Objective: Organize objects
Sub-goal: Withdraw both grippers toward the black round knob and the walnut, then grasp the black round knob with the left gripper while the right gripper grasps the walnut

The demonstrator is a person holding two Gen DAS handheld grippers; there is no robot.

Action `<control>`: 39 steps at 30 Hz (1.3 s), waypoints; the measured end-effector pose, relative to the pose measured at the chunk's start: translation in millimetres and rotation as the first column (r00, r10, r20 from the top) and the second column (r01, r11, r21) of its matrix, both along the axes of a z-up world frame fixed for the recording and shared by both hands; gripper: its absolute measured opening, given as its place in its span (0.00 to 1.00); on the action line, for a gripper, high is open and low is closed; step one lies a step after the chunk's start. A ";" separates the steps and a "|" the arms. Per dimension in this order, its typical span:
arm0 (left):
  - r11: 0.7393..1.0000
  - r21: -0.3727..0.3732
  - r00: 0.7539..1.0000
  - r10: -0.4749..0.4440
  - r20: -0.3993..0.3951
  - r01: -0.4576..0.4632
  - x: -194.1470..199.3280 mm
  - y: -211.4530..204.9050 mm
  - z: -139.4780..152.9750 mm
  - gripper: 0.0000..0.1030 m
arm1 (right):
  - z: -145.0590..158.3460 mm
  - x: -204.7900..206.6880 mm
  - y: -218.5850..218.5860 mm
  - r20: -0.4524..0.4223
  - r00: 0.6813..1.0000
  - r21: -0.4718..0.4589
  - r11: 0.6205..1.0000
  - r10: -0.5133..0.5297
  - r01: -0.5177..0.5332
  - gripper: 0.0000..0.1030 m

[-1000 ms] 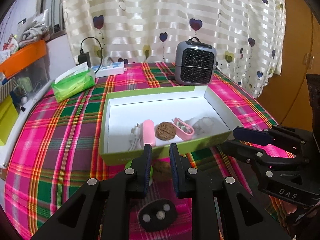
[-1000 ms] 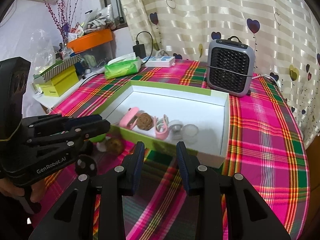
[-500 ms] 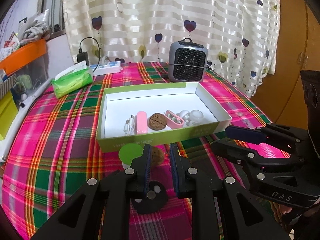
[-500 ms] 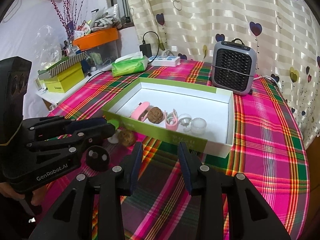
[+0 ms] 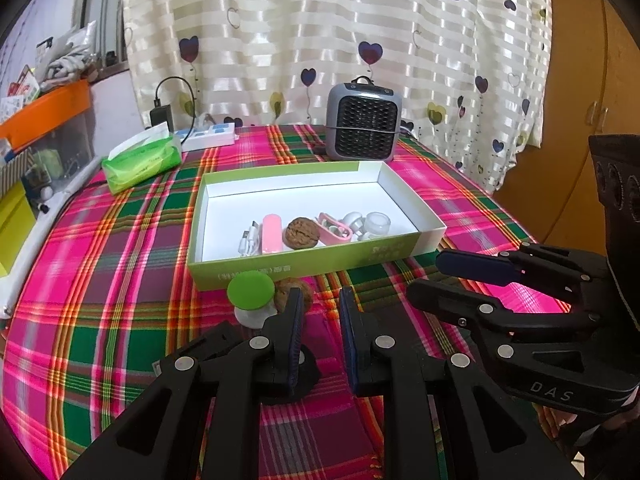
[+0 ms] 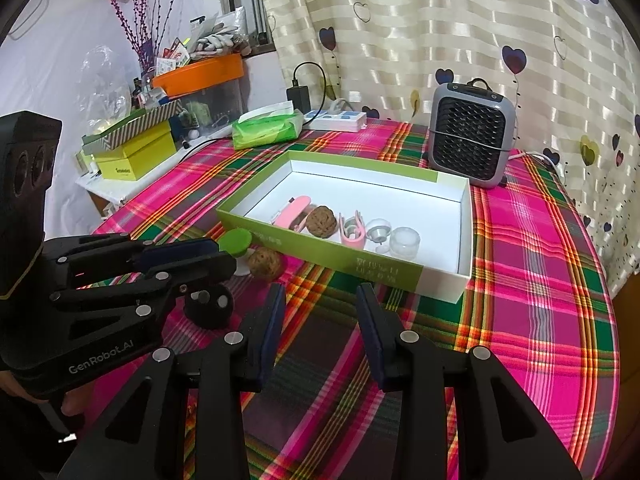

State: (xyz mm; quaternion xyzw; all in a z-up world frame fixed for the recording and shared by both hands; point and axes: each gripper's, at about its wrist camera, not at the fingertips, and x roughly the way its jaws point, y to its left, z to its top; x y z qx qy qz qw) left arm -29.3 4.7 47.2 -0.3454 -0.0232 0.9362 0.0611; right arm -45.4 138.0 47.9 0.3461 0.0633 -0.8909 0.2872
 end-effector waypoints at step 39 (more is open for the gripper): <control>1.000 0.009 0.999 0.026 0.036 -0.027 20.3 -25.8 -20.0 0.28 | -10.9 9.3 -3.8 0.036 0.999 -0.001 1.000 0.029 -0.029 0.37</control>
